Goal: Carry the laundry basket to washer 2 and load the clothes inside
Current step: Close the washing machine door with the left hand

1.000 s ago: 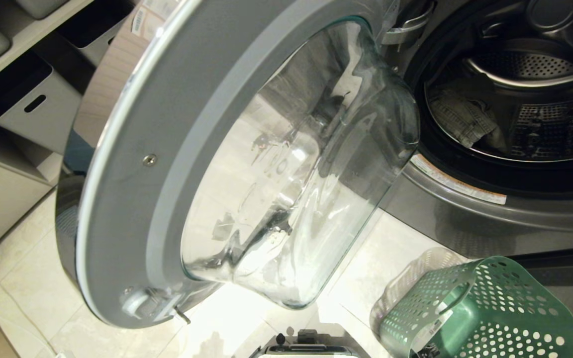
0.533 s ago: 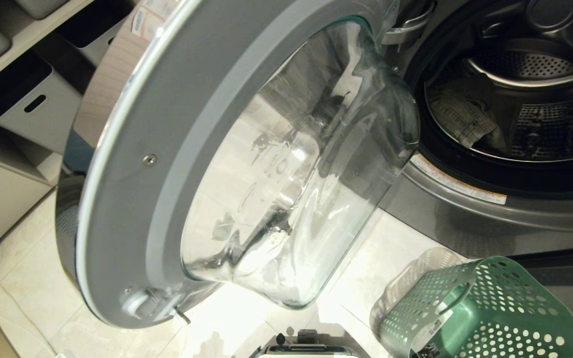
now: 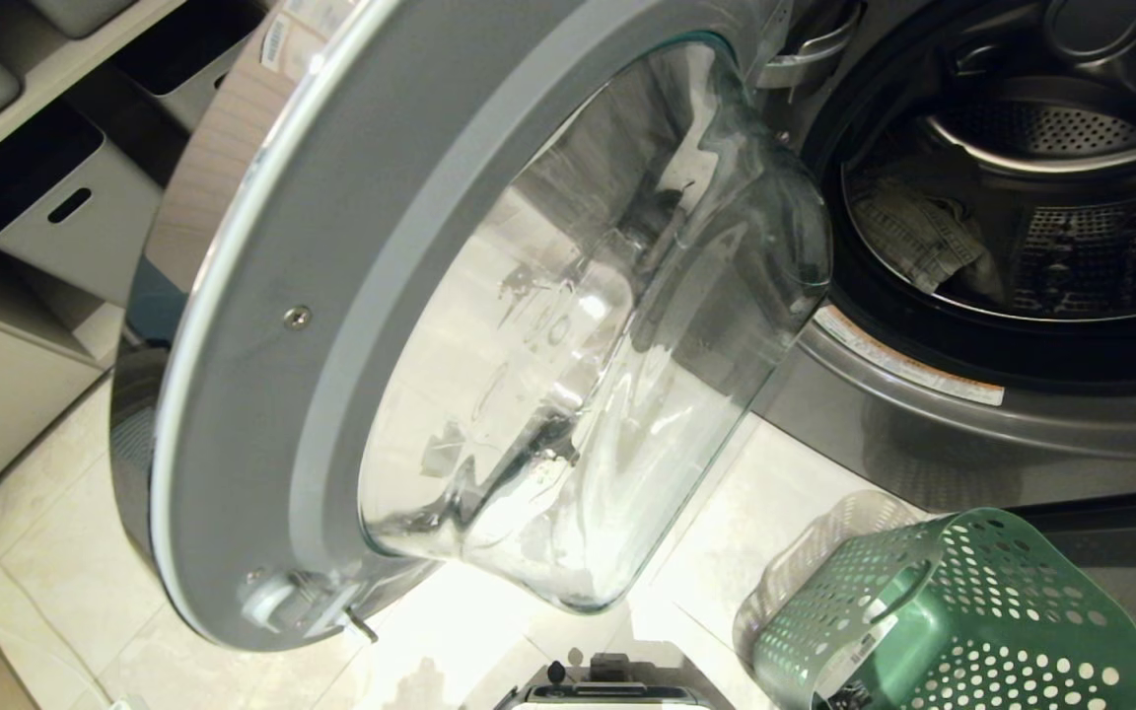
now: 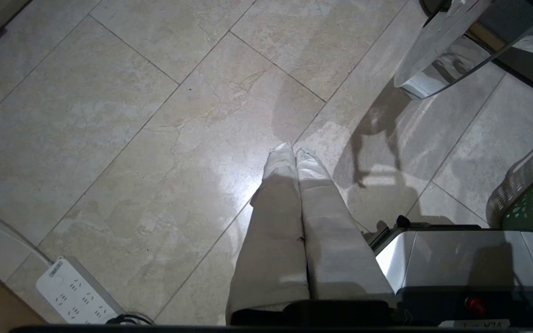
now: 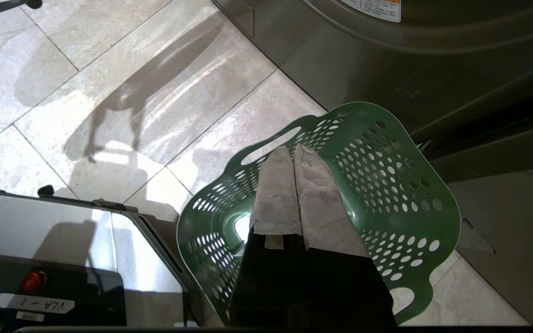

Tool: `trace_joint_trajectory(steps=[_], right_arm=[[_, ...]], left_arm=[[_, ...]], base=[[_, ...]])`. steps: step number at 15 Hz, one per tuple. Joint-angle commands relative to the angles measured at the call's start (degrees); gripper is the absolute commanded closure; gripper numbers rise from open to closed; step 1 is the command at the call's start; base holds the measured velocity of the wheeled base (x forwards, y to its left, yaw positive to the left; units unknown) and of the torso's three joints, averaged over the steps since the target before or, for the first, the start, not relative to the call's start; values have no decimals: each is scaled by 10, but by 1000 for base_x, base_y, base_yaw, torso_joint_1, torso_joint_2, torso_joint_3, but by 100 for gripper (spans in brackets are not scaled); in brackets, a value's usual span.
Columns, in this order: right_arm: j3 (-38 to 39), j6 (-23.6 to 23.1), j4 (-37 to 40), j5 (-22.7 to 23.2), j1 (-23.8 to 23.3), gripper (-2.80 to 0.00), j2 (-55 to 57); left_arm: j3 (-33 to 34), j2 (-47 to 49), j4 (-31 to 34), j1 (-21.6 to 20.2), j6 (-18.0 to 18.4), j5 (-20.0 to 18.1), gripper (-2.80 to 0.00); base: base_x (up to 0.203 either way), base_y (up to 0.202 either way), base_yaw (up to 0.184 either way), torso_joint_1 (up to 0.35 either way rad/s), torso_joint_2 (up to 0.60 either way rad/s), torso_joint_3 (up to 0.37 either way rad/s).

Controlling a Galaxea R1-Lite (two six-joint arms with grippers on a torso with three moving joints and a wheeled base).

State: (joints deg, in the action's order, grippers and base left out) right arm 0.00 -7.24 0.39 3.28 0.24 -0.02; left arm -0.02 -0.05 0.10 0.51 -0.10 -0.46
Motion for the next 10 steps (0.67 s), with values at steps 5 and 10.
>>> trace_joint_trajectory(steps=[5,10], right_arm=[[0,-1,0,1,0,0,0],[0,-1,0,1,0,0,0]], left_arm=[[0,0,0,0,0,0,0],[0,0,0,0,0,0,0]], base=[[0,0,0,0,0,0],[0,0,0,0,0,0]])
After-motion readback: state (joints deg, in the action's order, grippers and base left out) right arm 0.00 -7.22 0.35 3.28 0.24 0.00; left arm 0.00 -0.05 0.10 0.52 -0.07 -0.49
